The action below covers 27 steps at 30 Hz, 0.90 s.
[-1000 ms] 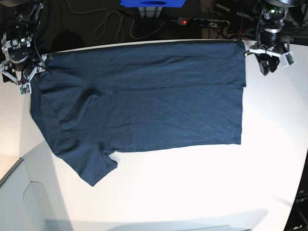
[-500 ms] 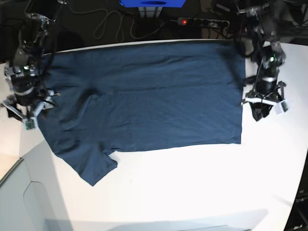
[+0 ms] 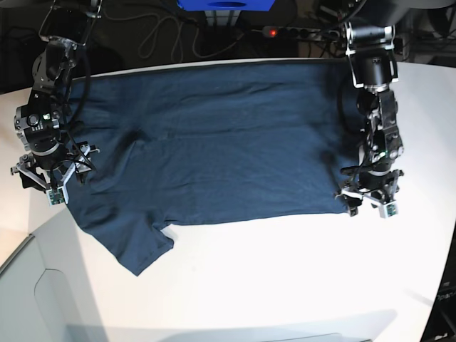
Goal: Fold the T-shirt properly
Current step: 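Reach both grippers down to the hem corners of the shirt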
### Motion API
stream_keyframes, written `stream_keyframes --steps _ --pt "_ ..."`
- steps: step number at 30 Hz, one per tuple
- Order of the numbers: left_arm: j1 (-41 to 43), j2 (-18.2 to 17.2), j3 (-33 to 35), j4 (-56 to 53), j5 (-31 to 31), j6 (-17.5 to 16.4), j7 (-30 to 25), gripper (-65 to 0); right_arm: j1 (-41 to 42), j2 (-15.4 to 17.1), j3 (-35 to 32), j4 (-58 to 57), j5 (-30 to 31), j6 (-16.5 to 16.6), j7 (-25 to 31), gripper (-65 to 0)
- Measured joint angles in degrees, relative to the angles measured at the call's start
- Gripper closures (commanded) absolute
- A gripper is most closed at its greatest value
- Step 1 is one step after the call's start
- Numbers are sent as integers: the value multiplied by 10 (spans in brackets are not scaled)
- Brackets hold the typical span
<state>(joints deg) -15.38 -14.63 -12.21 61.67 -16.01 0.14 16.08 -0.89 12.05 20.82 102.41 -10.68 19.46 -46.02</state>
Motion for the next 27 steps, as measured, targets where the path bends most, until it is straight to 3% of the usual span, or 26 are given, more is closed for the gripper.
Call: stream_keyframes --steps 12,16,20,25,27 --pt "-52 0 63 -106 4 0 -43 -360 18 1 4 -6 0 0 -2 -460" --pt "-53 1 77 -106 4 0 -44 -247 40 2 4 -9 0 0 0 -463" --pt "-53 0 73 -107 4 -2 -42 -117 87 0 2 -86 0 0 -1 -465" --pt "-51 2 73 -102 4 -2 -39 -18 183 1 1 -223 0 0 -2 -466" --pt "-50 2 73 -101 3 -2 -39 0 225 2 1 -280 1 0 26 -466"
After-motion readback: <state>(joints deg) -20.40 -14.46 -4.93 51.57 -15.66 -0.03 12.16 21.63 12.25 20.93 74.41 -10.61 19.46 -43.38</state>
